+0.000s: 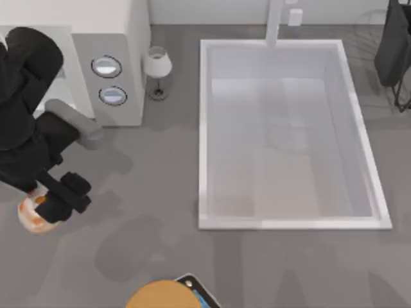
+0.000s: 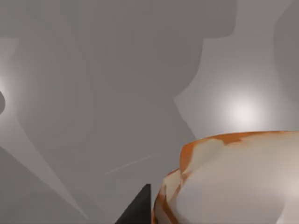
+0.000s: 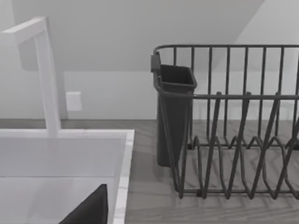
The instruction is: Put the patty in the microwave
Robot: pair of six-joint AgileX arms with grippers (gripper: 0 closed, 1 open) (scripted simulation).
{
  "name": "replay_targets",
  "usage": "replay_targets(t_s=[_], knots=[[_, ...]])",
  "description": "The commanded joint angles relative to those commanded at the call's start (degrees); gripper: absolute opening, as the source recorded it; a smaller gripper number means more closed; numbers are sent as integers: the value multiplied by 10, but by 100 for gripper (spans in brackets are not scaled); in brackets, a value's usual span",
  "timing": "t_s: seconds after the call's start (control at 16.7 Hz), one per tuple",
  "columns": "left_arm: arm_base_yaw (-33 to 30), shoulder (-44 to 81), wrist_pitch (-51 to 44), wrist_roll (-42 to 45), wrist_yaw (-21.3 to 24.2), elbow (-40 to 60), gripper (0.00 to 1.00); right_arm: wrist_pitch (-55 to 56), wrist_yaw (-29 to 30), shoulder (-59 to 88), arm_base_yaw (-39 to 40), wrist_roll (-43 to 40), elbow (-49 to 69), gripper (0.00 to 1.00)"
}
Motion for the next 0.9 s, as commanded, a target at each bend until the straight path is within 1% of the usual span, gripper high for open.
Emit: replay_targets(t_s=[0.24,0.42,0.6,0.9], knots=[[6,11,19,-2,3,5,0,0,0,0,0,0,0,100],[27,44,89,-14,13,32,0,0,0,0,0,0,0,100],[60,99,200,-35,28,73,0,0,0,0,0,0,0,100],[124,229,435,-81,57,163,0,0,0,0,0,0,0,100]])
